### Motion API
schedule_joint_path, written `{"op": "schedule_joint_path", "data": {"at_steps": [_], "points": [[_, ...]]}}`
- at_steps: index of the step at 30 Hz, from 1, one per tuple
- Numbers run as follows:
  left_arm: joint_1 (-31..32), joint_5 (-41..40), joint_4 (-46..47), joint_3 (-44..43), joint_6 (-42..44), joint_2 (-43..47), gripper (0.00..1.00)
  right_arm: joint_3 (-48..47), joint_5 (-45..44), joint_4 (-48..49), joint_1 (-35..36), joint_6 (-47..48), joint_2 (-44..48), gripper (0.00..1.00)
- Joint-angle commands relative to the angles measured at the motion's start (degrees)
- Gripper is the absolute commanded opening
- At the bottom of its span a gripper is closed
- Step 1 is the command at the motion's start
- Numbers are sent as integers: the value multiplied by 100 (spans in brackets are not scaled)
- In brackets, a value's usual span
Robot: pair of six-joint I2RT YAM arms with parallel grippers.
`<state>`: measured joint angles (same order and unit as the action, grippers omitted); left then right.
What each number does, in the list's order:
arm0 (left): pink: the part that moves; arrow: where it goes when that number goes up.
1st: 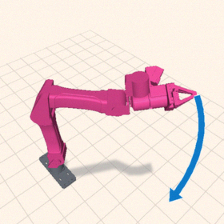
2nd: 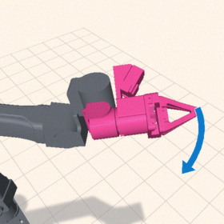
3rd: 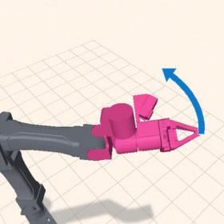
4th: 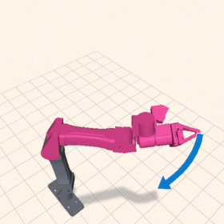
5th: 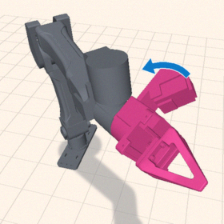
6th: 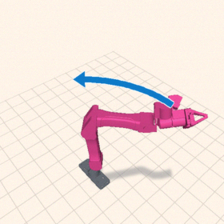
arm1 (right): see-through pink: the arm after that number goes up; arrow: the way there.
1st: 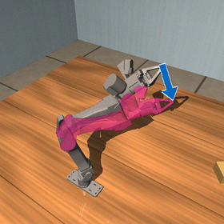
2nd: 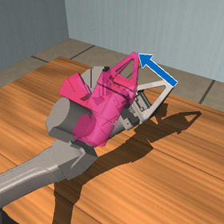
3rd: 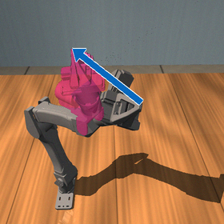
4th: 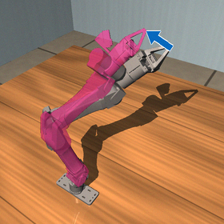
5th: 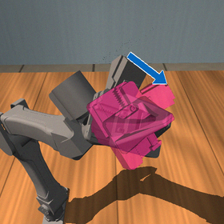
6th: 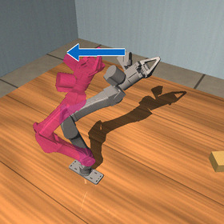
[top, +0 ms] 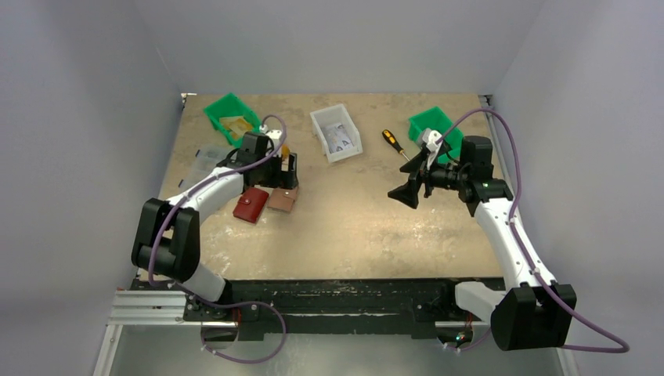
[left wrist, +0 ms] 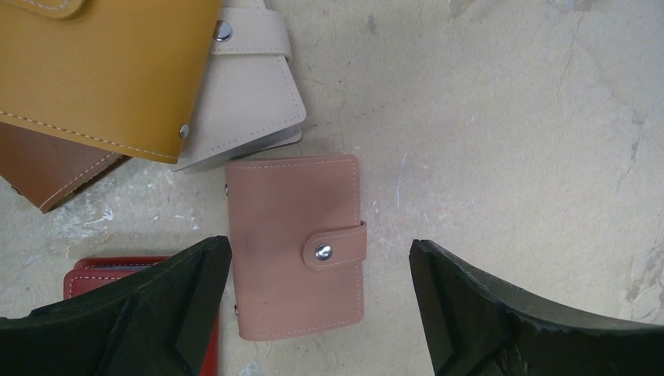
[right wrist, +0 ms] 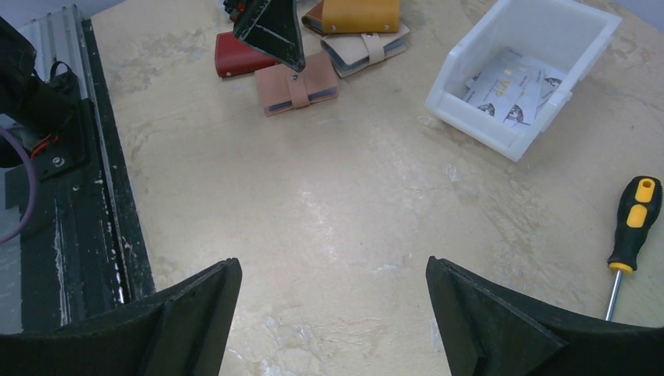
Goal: Take the credit cards out of the card holder
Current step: Open the card holder at the center of the board.
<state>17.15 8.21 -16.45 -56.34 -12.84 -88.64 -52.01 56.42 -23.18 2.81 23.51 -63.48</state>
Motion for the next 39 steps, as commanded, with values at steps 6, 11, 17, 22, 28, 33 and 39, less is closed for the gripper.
{"op": "schedule_joint_path", "data": {"at_steps": [6, 11, 17, 22, 28, 33, 39], "points": [[-581, 756, 207, -20, -278, -360, 84, -12, 140, 15, -26, 93, 16, 99], [-702, 979, 253, -14, -330, -471, 79, -4, 158, 15, -27, 93, 29, 99], [-897, 1489, 378, -22, -417, -672, 70, -3, 176, 15, -25, 93, 28, 99], [-975, 1533, 383, -32, -423, -739, 67, -4, 193, 15, -29, 90, 35, 99], [-994, 1528, 366, -53, -399, -865, 63, -6, 243, 16, -28, 86, 38, 99], [-994, 1466, 360, -87, -357, -950, 59, -2, 276, 6, -25, 84, 38, 99], [-1018, 1465, 412, -144, -359, -1061, 58, -3, 312, 6, -26, 84, 38, 99]]}}
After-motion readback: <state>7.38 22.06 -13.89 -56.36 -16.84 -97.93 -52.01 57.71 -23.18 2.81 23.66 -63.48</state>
